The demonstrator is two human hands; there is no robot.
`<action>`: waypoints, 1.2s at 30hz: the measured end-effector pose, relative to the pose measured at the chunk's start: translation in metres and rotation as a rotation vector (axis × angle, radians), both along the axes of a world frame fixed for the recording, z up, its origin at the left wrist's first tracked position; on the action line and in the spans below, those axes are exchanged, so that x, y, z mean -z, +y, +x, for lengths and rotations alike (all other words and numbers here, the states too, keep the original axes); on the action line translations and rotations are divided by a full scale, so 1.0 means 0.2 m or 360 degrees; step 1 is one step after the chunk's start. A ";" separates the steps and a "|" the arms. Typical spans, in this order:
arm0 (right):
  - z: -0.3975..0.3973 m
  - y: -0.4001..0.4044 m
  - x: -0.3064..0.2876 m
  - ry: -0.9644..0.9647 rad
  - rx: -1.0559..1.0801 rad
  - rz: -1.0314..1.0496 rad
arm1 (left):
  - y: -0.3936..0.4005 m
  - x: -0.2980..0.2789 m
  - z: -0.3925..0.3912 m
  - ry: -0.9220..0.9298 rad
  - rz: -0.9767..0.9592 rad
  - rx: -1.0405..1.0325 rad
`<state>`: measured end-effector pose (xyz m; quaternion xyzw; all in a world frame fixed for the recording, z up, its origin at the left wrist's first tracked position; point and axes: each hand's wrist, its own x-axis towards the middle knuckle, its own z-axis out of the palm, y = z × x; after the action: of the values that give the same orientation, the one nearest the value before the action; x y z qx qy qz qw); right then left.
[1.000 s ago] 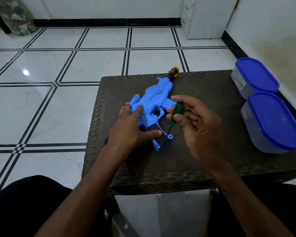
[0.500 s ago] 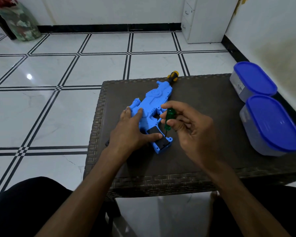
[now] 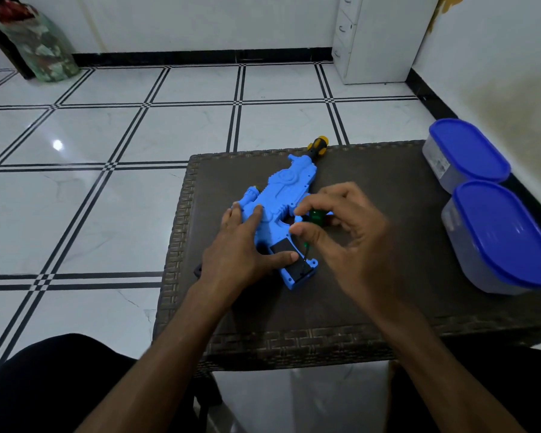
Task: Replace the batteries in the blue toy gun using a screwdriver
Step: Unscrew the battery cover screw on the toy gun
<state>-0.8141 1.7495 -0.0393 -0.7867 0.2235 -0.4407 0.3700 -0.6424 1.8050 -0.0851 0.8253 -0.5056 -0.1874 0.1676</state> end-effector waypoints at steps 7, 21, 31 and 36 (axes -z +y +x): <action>-0.02 0.00 0.00 -0.0067 -0.0229 0.0210 | 0.00 0.01 0.00 0.0033 -0.0019 -0.0018; -0.04 0.00 -0.01 -0.0028 -0.0162 0.0063 | -0.01 -0.02 0.02 0.0048 0.0176 0.0111; -0.05 0.02 -0.01 -0.0011 -0.0091 0.0015 | -0.02 -0.02 -0.01 0.0185 0.0097 0.0081; -0.04 0.01 0.00 -0.0062 -0.0065 -0.0003 | -0.02 0.00 -0.02 0.0173 0.0077 0.0066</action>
<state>-0.8222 1.7518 -0.0393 -0.7828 0.1997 -0.4484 0.3824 -0.6455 1.8005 -0.0842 0.8071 -0.5081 -0.2475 0.1708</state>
